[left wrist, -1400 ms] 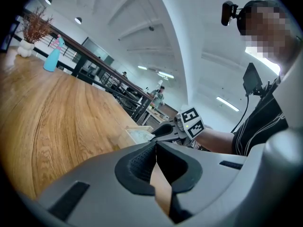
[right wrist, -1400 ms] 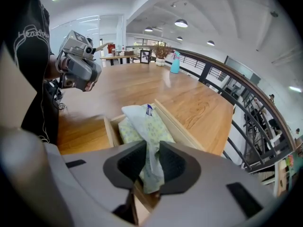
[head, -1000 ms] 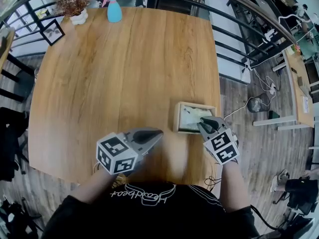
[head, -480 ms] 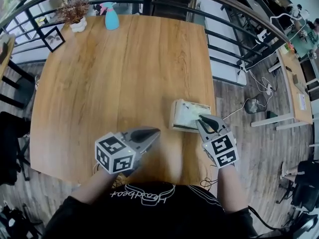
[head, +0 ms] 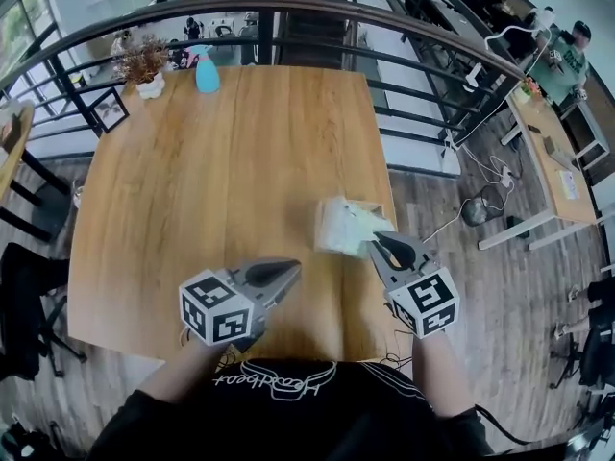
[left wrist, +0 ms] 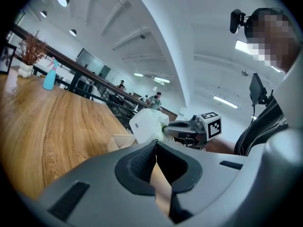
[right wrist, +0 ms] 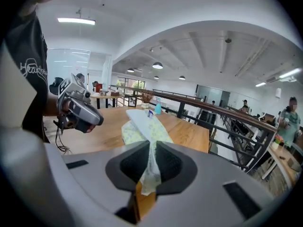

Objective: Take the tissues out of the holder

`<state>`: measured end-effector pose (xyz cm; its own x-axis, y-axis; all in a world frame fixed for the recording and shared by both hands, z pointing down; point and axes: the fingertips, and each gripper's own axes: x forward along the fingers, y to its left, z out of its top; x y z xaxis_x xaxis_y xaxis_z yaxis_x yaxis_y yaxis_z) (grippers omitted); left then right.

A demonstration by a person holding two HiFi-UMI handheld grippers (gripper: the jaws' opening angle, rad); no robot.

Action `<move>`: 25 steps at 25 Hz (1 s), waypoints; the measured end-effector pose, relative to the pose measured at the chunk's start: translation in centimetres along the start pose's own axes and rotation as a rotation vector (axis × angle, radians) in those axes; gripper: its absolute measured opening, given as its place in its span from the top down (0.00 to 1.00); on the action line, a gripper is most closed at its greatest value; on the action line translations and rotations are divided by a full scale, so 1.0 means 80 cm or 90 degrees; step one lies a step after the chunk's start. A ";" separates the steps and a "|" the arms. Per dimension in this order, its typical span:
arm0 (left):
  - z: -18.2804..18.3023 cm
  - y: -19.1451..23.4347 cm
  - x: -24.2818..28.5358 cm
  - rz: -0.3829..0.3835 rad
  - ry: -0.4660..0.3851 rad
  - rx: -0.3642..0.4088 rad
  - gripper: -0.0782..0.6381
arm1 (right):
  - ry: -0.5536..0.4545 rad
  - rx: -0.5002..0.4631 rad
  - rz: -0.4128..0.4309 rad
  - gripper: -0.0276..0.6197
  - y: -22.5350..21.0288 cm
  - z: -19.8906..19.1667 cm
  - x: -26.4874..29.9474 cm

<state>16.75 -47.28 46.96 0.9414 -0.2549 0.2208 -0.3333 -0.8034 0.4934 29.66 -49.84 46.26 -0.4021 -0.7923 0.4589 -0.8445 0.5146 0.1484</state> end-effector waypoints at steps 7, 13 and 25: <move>-0.002 -0.071 -0.037 -0.001 -0.018 0.022 0.87 | -0.044 0.052 0.008 0.88 0.047 -0.002 -0.090; -0.008 -0.135 -0.067 -0.009 -0.033 0.047 0.87 | -0.077 0.074 0.013 0.88 0.094 -0.007 -0.162; -0.016 -0.250 -0.117 -0.047 -0.056 0.100 0.87 | -0.115 0.091 0.039 0.89 0.186 -0.010 -0.264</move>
<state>14.55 -28.11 36.10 0.9662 -0.2323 0.1114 -0.2572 -0.8940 0.3669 25.85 -25.16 39.47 -0.4998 -0.8137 0.2968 -0.8532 0.5216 -0.0067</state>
